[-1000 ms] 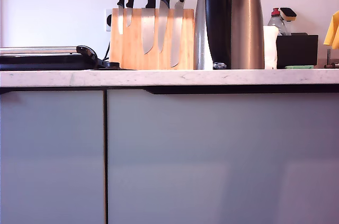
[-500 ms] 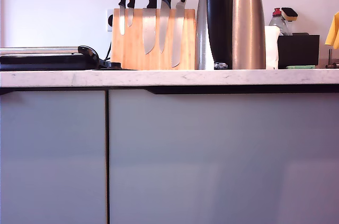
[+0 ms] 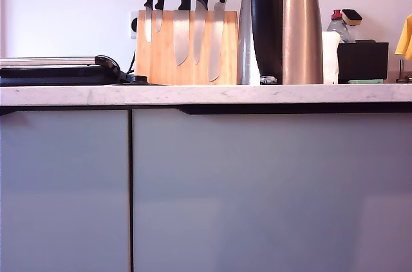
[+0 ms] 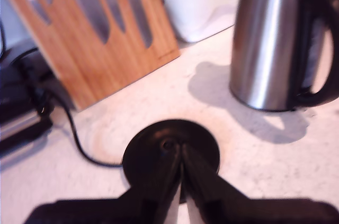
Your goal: Pick up the kettle and place it to the side
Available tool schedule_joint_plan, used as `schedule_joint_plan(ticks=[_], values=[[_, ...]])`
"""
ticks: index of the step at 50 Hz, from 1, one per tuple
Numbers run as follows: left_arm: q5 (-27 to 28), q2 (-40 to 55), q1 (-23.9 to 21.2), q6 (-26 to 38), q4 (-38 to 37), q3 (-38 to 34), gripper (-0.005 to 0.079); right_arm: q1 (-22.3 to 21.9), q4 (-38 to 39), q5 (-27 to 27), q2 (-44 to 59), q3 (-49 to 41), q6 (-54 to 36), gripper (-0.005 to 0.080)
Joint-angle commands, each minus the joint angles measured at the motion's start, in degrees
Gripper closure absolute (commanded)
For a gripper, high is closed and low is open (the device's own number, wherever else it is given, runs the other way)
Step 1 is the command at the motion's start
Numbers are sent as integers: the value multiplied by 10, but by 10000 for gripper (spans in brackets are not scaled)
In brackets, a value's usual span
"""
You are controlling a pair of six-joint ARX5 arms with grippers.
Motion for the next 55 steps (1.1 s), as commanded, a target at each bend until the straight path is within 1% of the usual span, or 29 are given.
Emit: schedule_joint_plan(ticks=[1, 5, 14, 21, 24, 27, 33, 39, 43, 47, 55], values=[[-10, -18, 1, -12, 21, -33, 761, 0, 29, 15, -30, -41, 3, 757], [-19, -37, 1, -24, 38, -66, 761, 0, 62, 29, -61, -92, 3, 757], [-37, -64, 1, -34, 61, -132, 761, -3, 119, 33, -116, -196, 2, 757], [-47, -77, 1, -34, 73, -175, 761, -23, 175, 41, -150, -276, 0, 757], [-47, -85, 1, -35, 84, -195, 761, -43, 189, 40, -161, -303, -8, 757], [-47, -95, 1, -40, 95, -216, 761, -61, 198, 33, -170, -327, -13, 757], [-48, -129, 1, -54, 126, -266, 761, -90, 220, 2, -194, -368, -12, 757], [-62, -171, 1, -64, 139, -309, 761, -111, 237, -16, -225, -404, -7, 757], [-66, -195, 1, -66, 146, -333, 761, -118, 237, -21, -245, -421, 3, 757], [-86, -223, 1, -74, 159, -359, 761, -121, 237, -21, -268, -437, 1, 757], [-97, -278, 1, -106, 184, -409, 761, -122, 231, -21, -313, -466, -1, 757]])
